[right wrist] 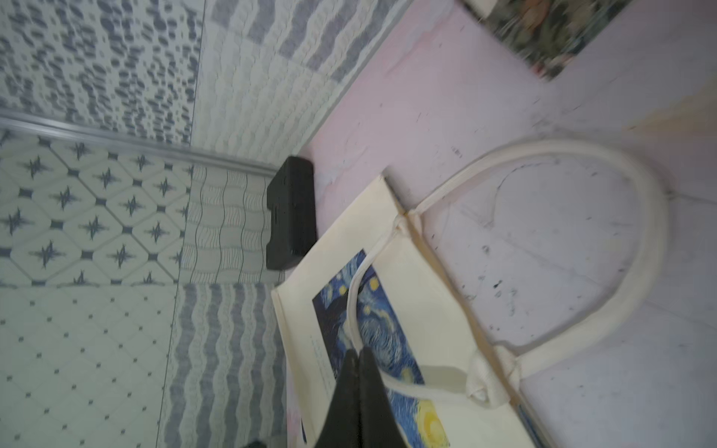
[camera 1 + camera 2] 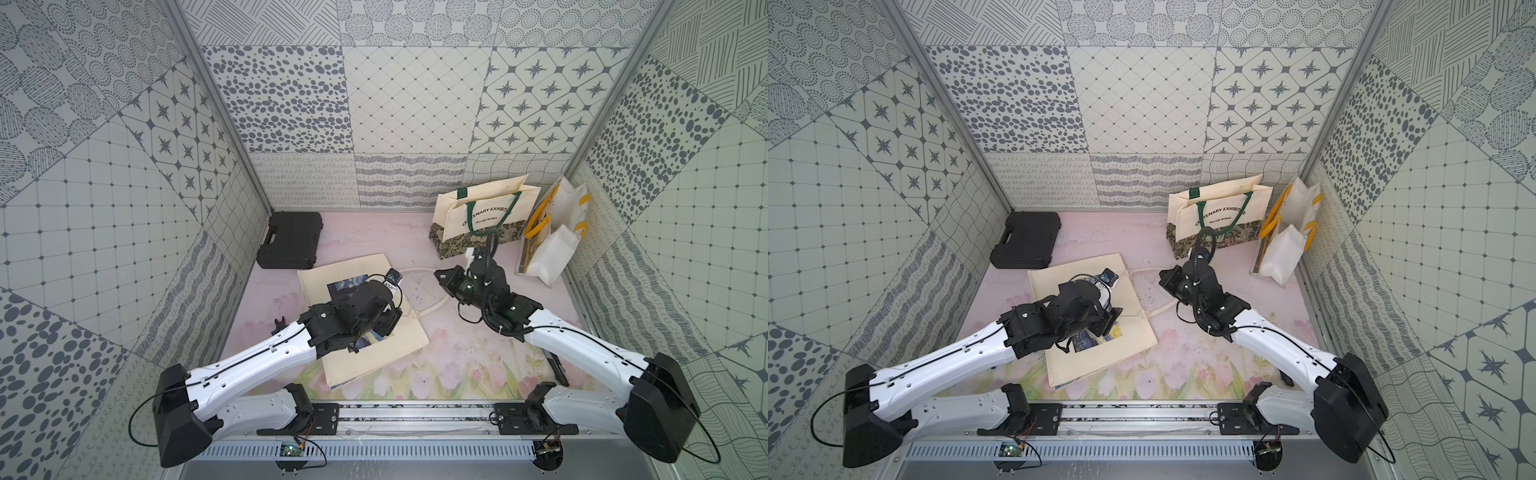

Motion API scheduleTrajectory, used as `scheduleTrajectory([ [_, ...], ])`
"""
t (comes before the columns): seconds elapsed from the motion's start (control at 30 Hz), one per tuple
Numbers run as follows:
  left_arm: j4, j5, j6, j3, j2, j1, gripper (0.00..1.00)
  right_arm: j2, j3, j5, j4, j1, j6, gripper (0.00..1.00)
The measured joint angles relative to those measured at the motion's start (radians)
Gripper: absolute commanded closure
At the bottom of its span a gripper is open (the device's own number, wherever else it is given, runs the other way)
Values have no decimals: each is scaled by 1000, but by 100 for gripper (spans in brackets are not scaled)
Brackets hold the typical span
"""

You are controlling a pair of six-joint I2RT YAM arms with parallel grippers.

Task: Put away the canvas bag
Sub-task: Place the canvas bag at the center of the board, then adjust the canvas bag at the center of the board.

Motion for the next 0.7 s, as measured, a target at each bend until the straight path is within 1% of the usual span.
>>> scheduleTrajectory([
  [0.07,-23,8,-26,-5,-17,58,43,78,49,-24,-31,99,-30,100],
  [0.17,-43,15,-61,-29,-56,130,64,200,91,-55,-54,214,-43,100],
  [0.23,-54,26,-84,-46,-71,185,72,275,114,-68,-65,264,-37,100],
  [0.3,-71,35,-93,-54,-69,227,73,341,130,-75,-74,299,-22,100],
  [0.33,-80,40,-101,-56,-63,243,71,372,140,-76,-82,312,-14,100],
  [0.4,-91,53,-108,-58,-45,269,61,421,161,-81,-103,328,0,100],
  [0.43,-94,57,-113,-60,-36,280,59,442,173,-84,-114,332,6,95],
  [0.5,-96,71,-123,-63,-21,304,58,460,185,-87,-130,334,16,91],
  [0.53,-95,82,-126,-64,-13,321,58,460,186,-90,-136,338,24,85],
  [0.57,-95,90,-130,-65,-8,335,58,457,186,-93,-139,341,35,76],
  [0.6,-94,98,-134,-66,-4,346,58,454,183,-98,-137,343,55,71],
  [0.7,-85,121,-139,-66,9,379,58,422,115,-150,-48,359,143,64],
])
